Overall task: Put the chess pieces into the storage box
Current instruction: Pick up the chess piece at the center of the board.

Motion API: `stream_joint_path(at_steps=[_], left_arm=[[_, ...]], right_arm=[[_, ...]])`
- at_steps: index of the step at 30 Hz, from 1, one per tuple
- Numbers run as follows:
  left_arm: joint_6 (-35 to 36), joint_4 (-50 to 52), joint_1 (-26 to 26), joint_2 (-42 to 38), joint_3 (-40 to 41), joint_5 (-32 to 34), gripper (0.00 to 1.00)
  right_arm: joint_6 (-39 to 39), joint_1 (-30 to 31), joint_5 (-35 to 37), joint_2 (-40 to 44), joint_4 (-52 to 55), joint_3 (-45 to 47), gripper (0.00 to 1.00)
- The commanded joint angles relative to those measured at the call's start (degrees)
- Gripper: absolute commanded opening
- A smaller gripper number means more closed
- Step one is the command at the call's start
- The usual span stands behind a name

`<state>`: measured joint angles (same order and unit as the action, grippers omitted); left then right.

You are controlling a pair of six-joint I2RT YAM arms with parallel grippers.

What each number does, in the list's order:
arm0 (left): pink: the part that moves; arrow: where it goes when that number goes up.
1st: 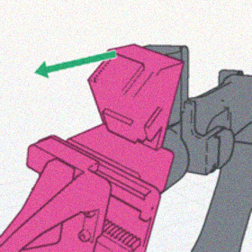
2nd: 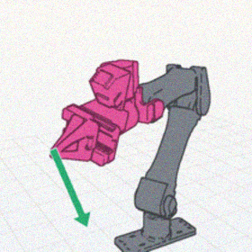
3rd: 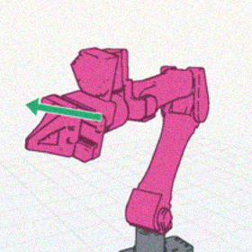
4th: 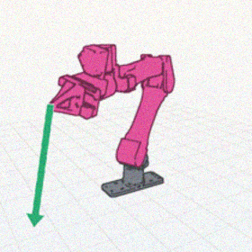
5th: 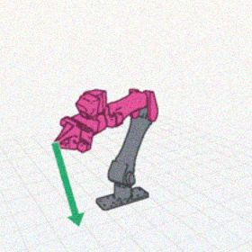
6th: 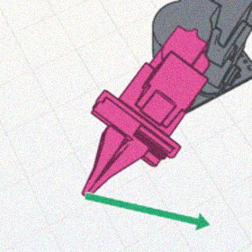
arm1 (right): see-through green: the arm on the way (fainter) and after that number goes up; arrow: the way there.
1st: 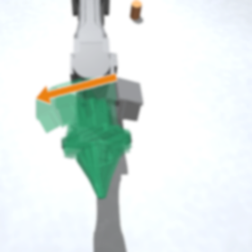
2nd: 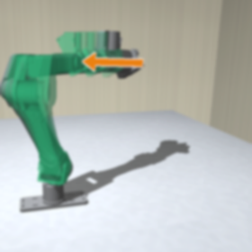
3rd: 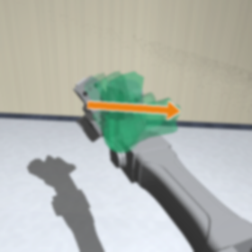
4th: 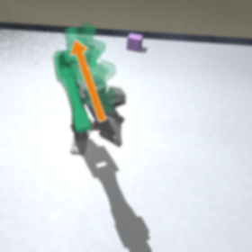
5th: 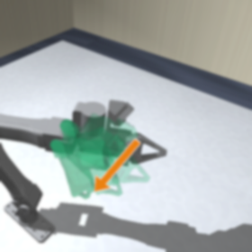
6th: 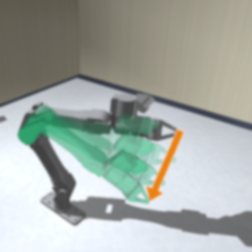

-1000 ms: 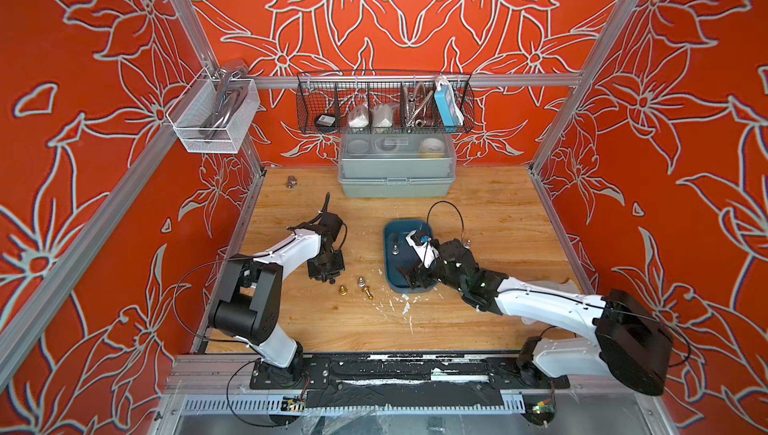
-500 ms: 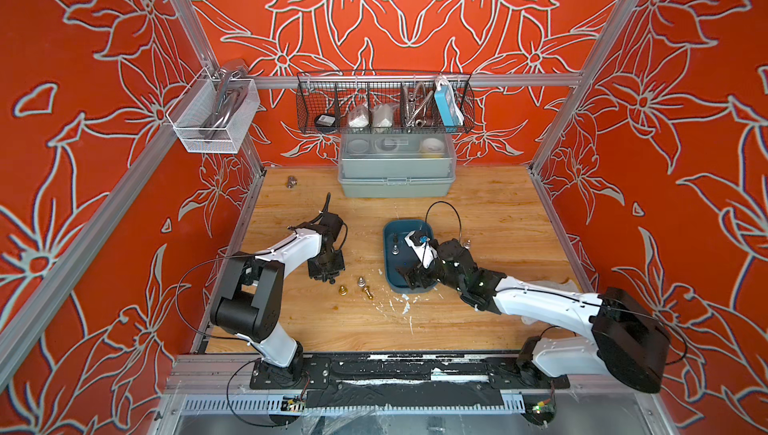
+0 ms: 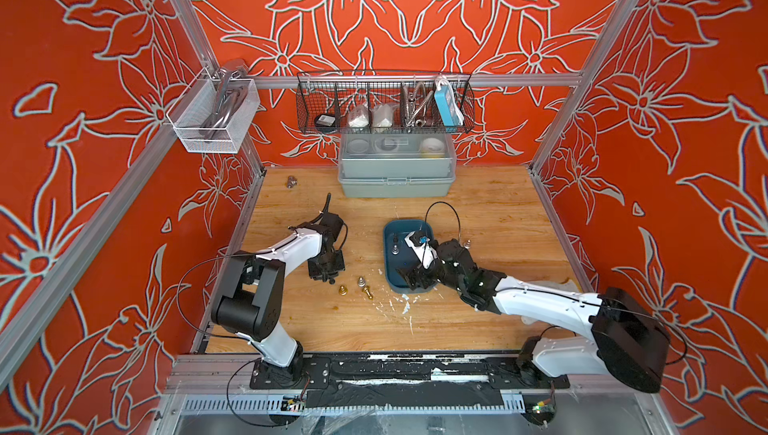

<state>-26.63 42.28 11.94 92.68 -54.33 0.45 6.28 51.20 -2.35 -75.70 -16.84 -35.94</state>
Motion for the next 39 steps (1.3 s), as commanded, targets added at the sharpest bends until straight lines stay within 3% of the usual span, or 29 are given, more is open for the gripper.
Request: stream_joint_path(at_steps=[1, 10, 16, 22, 27, 32, 39], left_arm=[[0.21, 0.52, -0.09, -0.37, -0.78, 1.04, 0.13], [0.47, 2.89, 0.93, -1.59, -2.98, 1.18, 0.13], [1.05, 7.29, 2.91, -1.81, -8.87, 1.95, 0.13], [1.53, 13.6, 7.23, -0.48, -19.29, 4.57, 0.13], [1.82, 18.06, 11.53, 2.2, -28.95, 5.42, 0.14], [2.3, 22.04, 16.47, 7.68, -39.62, 6.06, 0.14], [3.35, 23.94, 22.72, 17.08, -52.44, 5.35, 0.14]], right_arm=[[0.03, 0.48, 1.23, -0.45, 0.61, -2.12, 0.97], [1.8, 0.48, 3.62, -0.24, 1.01, -2.42, 0.97], [3.92, 0.39, 7.89, -0.28, 2.32, -3.16, 0.97], [6.11, -0.84, 11.59, 0.69, 4.29, -3.44, 0.97], [10.34, -5.23, 11.79, 3.78, 5.41, -1.93, 0.96], [15.19, -11.01, 10.99, 7.11, 5.42, 0.77, 0.96], [16.39, -12.88, 13.41, 9.64, 6.03, 2.25, 0.96]])
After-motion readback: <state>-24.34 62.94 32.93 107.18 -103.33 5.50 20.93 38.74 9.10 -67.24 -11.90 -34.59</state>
